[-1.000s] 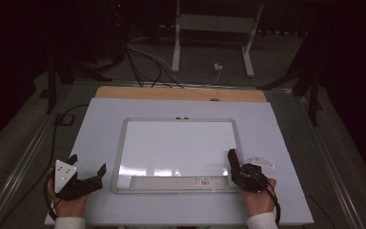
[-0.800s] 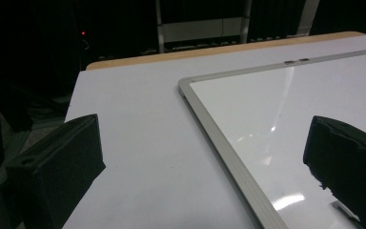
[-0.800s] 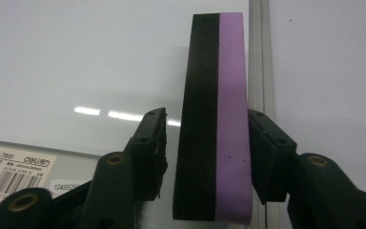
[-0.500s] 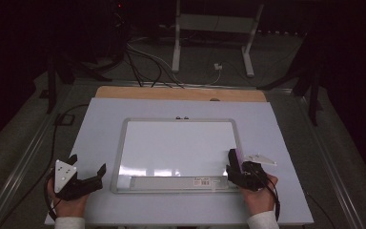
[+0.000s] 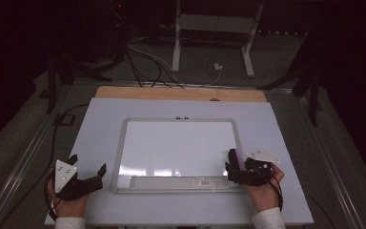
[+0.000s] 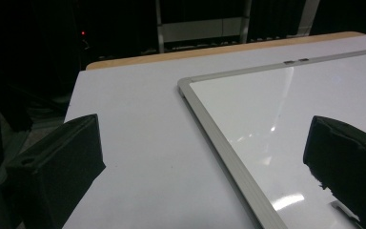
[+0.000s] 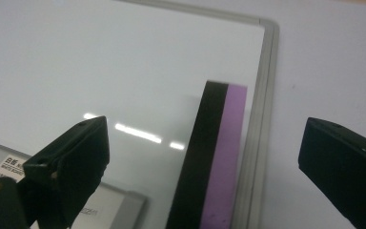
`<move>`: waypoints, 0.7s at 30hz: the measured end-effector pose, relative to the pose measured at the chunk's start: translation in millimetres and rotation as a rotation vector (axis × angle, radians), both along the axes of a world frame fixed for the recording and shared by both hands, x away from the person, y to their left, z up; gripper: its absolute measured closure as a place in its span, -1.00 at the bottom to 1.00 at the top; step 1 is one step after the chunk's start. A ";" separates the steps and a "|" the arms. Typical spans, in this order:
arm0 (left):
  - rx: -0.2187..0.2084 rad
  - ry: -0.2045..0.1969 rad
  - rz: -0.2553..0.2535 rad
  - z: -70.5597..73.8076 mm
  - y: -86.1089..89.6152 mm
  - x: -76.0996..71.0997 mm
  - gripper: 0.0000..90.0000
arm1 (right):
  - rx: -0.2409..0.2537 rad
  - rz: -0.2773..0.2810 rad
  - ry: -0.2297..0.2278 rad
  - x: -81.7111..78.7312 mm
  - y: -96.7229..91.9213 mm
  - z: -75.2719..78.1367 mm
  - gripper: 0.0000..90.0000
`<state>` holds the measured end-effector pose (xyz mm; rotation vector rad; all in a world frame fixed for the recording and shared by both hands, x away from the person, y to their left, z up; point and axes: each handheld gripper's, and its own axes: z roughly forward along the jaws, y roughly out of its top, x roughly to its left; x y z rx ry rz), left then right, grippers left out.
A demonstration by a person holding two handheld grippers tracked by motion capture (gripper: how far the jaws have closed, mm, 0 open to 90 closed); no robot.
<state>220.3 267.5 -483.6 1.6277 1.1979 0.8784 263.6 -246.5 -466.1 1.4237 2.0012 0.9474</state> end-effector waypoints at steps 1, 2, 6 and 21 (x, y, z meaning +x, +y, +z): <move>0.000 0.000 -0.001 0.1 0.0 -0.1 -0.99 | -0.003 0.008 -0.012 -0.2 -1.4 0.5 -0.93; -0.001 -0.001 -0.002 0.2 -0.1 -0.1 -0.99 | -0.003 0.018 -0.026 -0.5 -3.0 0.8 -0.93; -0.004 0.001 -0.007 0.6 -0.3 -0.1 -0.99 | 0.004 0.040 -0.068 -1.2 -11.9 1.3 -0.94; -0.024 -0.003 -0.042 1.6 -3.7 0.0 -0.99 | 0.102 0.091 -0.185 -6.9 -51.9 1.7 -0.94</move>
